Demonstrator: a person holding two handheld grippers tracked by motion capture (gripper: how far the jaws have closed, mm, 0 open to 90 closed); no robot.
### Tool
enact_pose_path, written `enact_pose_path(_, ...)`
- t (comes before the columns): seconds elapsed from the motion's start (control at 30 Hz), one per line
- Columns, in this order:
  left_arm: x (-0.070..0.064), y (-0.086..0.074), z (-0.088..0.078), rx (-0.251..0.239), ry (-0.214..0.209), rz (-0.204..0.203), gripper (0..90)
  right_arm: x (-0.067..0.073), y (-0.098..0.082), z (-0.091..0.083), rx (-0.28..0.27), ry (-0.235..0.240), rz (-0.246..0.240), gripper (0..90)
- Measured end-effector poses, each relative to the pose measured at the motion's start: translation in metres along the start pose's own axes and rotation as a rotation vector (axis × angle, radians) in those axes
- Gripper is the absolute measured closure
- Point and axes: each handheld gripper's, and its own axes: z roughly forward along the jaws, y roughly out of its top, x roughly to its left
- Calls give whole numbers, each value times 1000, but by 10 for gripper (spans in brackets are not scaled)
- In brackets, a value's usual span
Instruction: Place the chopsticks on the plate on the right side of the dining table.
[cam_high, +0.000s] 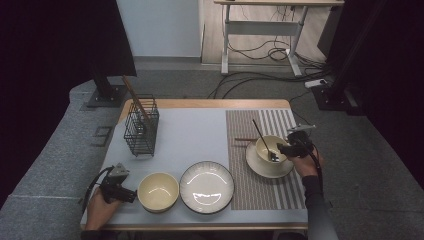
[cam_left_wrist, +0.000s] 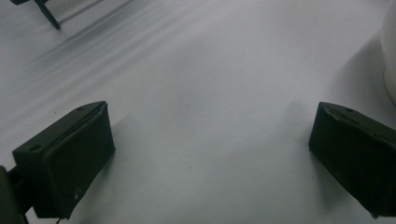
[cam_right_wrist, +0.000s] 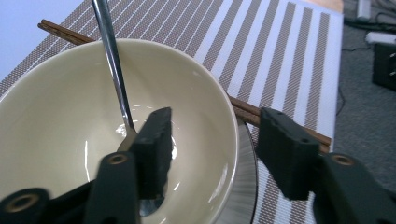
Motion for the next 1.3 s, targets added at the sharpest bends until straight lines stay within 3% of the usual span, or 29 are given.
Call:
enact_pose_path(0.53,0,0,0,1,-1,0,0,5,-12,-30,-39,18,-30,173)
enact_pose_path(1.3,0,0,0,1,-1,0,0,29,-31,-68,-76,34,-55,13)
